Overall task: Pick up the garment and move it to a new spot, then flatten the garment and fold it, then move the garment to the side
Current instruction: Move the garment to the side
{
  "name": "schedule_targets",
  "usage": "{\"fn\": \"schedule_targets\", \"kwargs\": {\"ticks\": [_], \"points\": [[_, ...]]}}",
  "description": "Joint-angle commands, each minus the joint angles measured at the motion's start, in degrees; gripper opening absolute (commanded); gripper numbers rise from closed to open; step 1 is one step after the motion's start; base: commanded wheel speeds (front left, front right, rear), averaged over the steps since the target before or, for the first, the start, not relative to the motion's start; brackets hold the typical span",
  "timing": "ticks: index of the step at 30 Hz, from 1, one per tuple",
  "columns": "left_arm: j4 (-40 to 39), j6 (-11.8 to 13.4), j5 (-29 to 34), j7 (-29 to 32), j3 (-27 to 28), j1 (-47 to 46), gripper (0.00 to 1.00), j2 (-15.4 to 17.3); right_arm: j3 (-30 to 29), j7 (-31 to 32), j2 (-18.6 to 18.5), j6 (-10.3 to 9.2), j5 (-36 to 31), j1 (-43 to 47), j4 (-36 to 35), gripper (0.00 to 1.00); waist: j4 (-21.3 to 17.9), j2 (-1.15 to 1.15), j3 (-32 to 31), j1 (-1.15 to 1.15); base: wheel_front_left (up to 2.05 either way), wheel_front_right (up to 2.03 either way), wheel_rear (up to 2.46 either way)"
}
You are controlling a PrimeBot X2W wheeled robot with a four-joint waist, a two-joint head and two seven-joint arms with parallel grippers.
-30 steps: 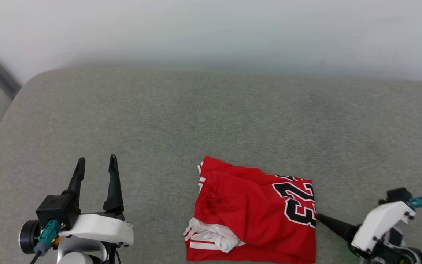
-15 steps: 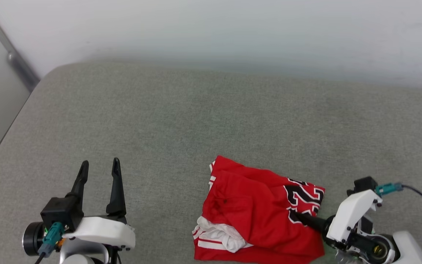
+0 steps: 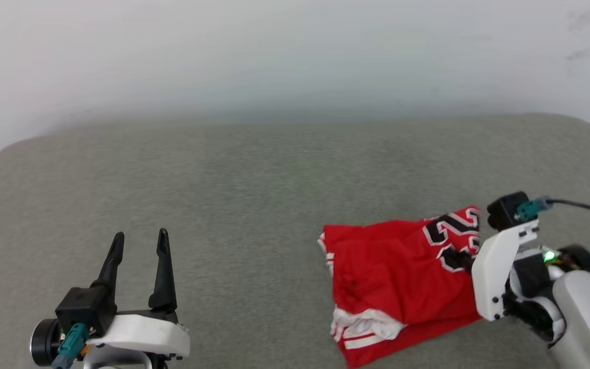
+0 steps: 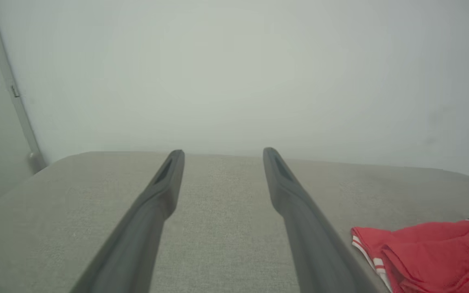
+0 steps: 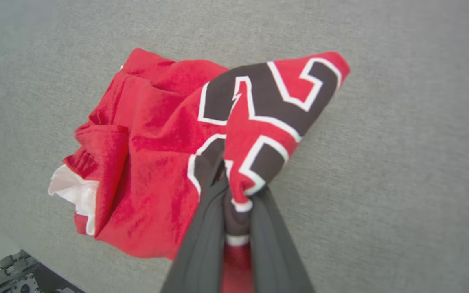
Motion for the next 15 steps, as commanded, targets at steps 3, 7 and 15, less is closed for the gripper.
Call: {"fn": "schedule_targets", "kwargs": {"ticks": [3, 7, 15], "points": [[-1.58, -0.72, 0.92, -0.12, 0.80, -1.47, 1.00, -0.51, 1.03, -0.57, -3.04, -0.04, -5.45, -3.60, -1.70, 0.00, -8.02, 0.00, 3.82, 0.00, 0.00, 0.00, 0.00], [-3.08, -1.90, 2.20, -0.12, 1.15, -4.15, 1.00, 0.04, 0.87, -2.71, -5.41, -0.05, -11.52, -7.72, -2.24, 0.00, -13.99, 0.00, 9.24, 0.00, 0.00, 0.00, 0.00], [-5.08, -4.49, 4.23, 1.08, 0.02, -11.03, 1.00, 2.17, -6.75, -11.24, -5.10, -0.05, -18.10, -14.06, 1.49, 0.00, -20.72, 0.00, 19.18, 0.00, 0.00, 0.00, 0.00]]}}
